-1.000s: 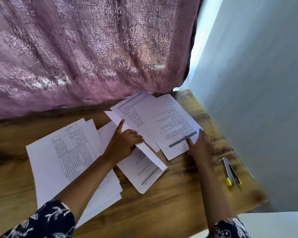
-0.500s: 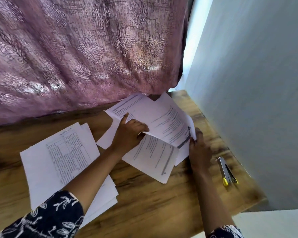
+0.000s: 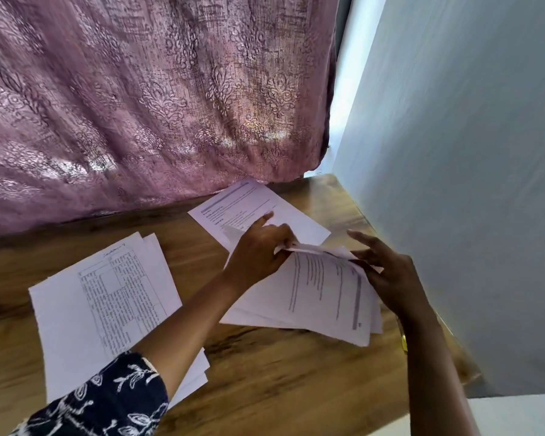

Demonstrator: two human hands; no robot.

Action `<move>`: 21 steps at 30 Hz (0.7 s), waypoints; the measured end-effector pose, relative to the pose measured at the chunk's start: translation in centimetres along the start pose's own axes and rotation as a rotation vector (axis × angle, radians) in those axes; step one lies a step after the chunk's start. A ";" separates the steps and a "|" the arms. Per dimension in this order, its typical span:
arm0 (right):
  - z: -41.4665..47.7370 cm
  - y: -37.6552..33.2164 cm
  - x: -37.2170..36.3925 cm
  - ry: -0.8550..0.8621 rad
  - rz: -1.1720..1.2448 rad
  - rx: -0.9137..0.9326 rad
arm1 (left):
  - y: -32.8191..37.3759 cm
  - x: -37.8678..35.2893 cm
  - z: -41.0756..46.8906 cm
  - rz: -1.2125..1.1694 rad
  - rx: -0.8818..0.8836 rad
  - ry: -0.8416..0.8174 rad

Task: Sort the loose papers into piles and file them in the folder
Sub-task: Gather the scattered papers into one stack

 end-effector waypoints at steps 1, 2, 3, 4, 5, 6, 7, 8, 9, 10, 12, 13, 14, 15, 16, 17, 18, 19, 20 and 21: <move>0.2 0.2 0.0 -0.032 0.111 -0.051 | -0.2 0.5 0.0 -0.026 0.064 0.015; 0.6 0.3 -0.1 -0.059 0.250 -0.099 | -0.6 1.2 0.0 -0.067 0.144 0.034; 1.1 0.4 0.0 -0.059 0.405 -0.139 | -1.2 1.9 -0.2 -0.126 0.223 0.067; 1.8 1.0 0.1 -0.019 0.536 -0.181 | -2.0 2.8 -0.6 -0.197 0.299 0.114; 2.4 1.8 0.4 0.058 0.650 -0.237 | -2.9 4.0 -1.1 -0.272 0.376 0.176; 3.0 3.1 0.7 0.161 0.731 -0.307 | -4.1 5.4 -1.7 -0.351 0.459 0.250; 3.6 4.6 0.8 0.252 0.759 -0.379 | -5.6 6.9 -2.6 -0.422 0.554 0.333; 4.2 5.9 0.5 0.296 0.729 -0.442 | -6.8 8.4 -3.5 -0.481 0.653 0.400; 5.1 6.8 -0.3 0.288 0.674 -0.490 | -8.0 9.7 -4.6 -0.537 0.744 0.459; 6.0 7.5 -1.5 0.248 0.612 -0.524 | -9.1 10.8 -5.9 -0.626 0.805 0.514; 8.1 8.3 -4.2 0.119 0.384 -0.537 | -11.2 12.4 -9.3 -0.841 0.910 0.619; 9.1 8.2 -5.7 0.042 0.222 -0.514 | -12.5 13.0 -11.8 -0.896 0.985 0.654; 10.0 7.6 -7.4 -0.035 0.073 -0.476 | -13.4 13.8 -14.4 -0.889 1.061 0.678; 10.7 6.7 -9.1 -0.106 -0.032 -0.430 | -14.0 15.1 -17.0 -0.811 1.124 0.699; 11.3 5.8 -10.9 -0.167 -0.101 -0.381 | -14.2 16.5 -19.4 -0.703 1.172 0.724; 11.7 4.5 -12.7 -0.219 -0.154 -0.315 | -14.1 17.9 -21.6 -0.586 1.210 0.762; 11.9 3.1 -14.5 -0.272 -0.202 -0.244 | -13.8 19.1 -23.5 -0.494 1.241 0.790; 11.9 1.8 -16.5 -0.336 -0.251 -0.188 | -13.6 19.8 -25.3 -0.432 1.260 0.799; 11.5 0.9 -18.5 -0.412 -0.307 -0.155 | -13.6 20.1 -26.7 -0.387 1.275 0.778; 10.8 0.4 -20.3 -0.495 -0.361 -0.147 | -14.0 20.2 -28.1 -0.348 1.288 0.733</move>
Point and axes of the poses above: each hand's wrist, its own z-axis towards the middle knuckle, its own x-axis out of the back of the hand, y = z × x, the point moved 10 cm from there along z, towards the middle knuckle, and after that the axes turned 3 degrees about -y, right-handed, at the moved point
